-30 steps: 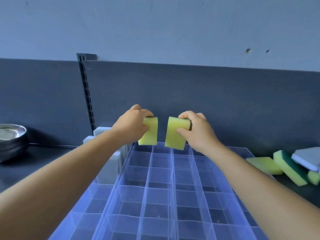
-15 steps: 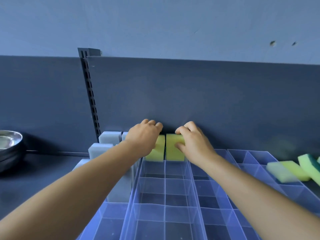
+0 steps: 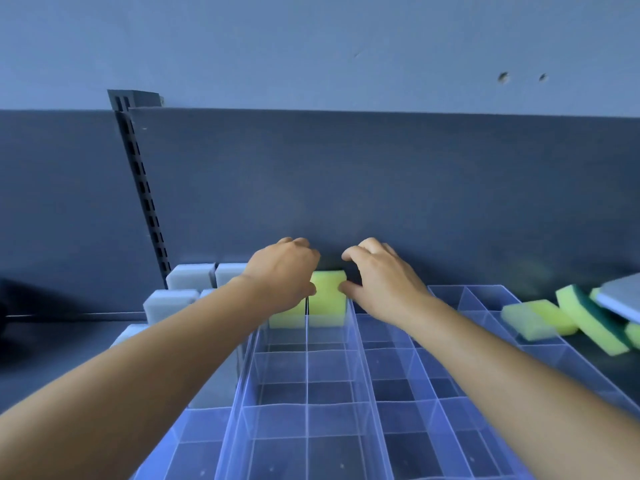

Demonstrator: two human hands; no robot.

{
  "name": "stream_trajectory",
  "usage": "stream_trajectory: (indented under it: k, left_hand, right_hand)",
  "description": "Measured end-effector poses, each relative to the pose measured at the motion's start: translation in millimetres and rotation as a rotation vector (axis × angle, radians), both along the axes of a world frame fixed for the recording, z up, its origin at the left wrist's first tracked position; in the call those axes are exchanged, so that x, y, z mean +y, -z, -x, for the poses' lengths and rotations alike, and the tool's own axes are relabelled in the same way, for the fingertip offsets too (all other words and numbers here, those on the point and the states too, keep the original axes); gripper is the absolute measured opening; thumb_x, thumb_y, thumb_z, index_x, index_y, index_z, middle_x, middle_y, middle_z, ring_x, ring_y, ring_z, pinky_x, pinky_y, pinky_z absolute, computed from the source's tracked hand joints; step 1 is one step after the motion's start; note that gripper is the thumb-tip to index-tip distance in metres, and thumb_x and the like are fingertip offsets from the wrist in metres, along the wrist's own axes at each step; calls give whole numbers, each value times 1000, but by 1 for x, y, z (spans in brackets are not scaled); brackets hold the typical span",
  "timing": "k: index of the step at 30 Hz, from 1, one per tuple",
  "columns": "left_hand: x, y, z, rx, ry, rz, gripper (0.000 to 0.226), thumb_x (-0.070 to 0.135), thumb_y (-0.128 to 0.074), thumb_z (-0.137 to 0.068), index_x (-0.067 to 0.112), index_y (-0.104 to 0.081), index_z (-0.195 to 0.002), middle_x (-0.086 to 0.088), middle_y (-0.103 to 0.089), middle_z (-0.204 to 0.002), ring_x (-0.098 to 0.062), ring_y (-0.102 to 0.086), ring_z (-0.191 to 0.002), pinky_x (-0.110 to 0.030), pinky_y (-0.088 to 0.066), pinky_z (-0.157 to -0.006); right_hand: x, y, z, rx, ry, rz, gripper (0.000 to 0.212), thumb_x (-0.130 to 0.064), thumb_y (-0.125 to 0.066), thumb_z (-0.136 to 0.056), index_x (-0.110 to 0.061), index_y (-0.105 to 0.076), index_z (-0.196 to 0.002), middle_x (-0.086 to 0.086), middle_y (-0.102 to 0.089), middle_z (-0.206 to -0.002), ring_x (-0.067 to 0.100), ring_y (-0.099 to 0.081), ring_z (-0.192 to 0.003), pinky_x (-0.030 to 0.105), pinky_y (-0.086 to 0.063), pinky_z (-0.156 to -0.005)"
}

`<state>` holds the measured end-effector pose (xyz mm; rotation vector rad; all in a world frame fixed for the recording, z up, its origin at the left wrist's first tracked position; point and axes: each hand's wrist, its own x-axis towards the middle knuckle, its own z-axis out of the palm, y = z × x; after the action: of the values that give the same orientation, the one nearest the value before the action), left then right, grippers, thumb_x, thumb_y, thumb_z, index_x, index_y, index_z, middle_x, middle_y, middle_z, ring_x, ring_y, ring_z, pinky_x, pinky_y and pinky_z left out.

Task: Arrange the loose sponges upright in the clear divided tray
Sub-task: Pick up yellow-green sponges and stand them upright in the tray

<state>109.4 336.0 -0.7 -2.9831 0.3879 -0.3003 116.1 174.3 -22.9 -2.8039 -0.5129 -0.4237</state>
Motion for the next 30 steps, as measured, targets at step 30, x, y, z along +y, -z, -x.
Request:
stream_trajectory:
  k: [30]
  left_hand:
    - [-321,44,-17,109,301,42,54,46,-50,-92,13,-42,-135,-6,-50,-136,-26,-47,-124,-36,-38,-101]
  right_hand:
    - [-310,21,27,76,304,243,57,-33,-56,-89,-23,-32,-140,-1,-35,-144,22,-28,-135,32,-22,-110]
